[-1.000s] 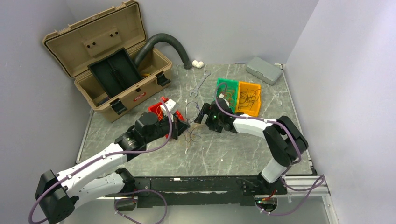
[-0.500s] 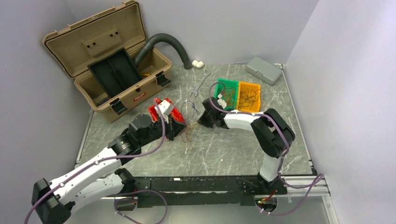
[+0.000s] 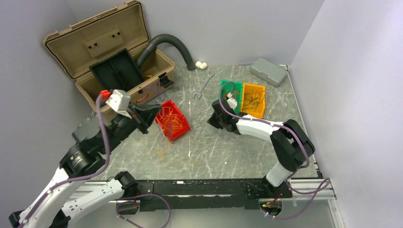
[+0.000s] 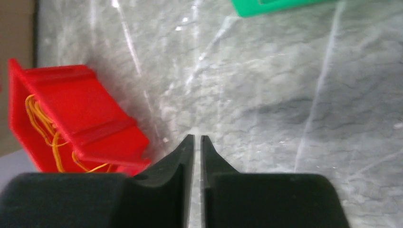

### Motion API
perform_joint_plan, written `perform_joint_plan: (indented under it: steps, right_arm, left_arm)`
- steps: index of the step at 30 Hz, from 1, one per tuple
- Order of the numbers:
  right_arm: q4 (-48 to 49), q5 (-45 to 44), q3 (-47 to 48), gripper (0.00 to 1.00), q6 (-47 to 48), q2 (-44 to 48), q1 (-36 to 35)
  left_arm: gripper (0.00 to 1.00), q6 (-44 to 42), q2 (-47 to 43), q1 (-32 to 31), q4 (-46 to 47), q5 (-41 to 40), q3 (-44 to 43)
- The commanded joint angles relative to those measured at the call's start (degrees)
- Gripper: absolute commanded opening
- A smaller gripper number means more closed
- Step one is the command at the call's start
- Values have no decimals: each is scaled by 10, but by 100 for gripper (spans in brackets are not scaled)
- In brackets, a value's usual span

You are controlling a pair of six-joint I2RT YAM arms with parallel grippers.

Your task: Untangle the cables

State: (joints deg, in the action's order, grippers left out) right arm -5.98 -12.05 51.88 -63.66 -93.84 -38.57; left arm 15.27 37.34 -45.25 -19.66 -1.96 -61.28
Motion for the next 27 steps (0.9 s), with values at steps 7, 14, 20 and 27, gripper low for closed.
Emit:
perform_joint_plan:
  steps: [7,14,20,27]
  right_arm:
    - [237,191,-82,78,221,102,-5]
    - [254,222,-112,81,294,195,-4]
    - [266,186,-174,98,341,328,-3]
    - [255,249,-215,98,427,464,-4]
  left_arm:
    - [0,2,-26,-2,-25,-24,37]
    - [0,-5,22,-1,-15,14,35]
    - [0,-8,111,-2,-32,80,-9]
    - [0,-14,207,-3,-39,143,-62]
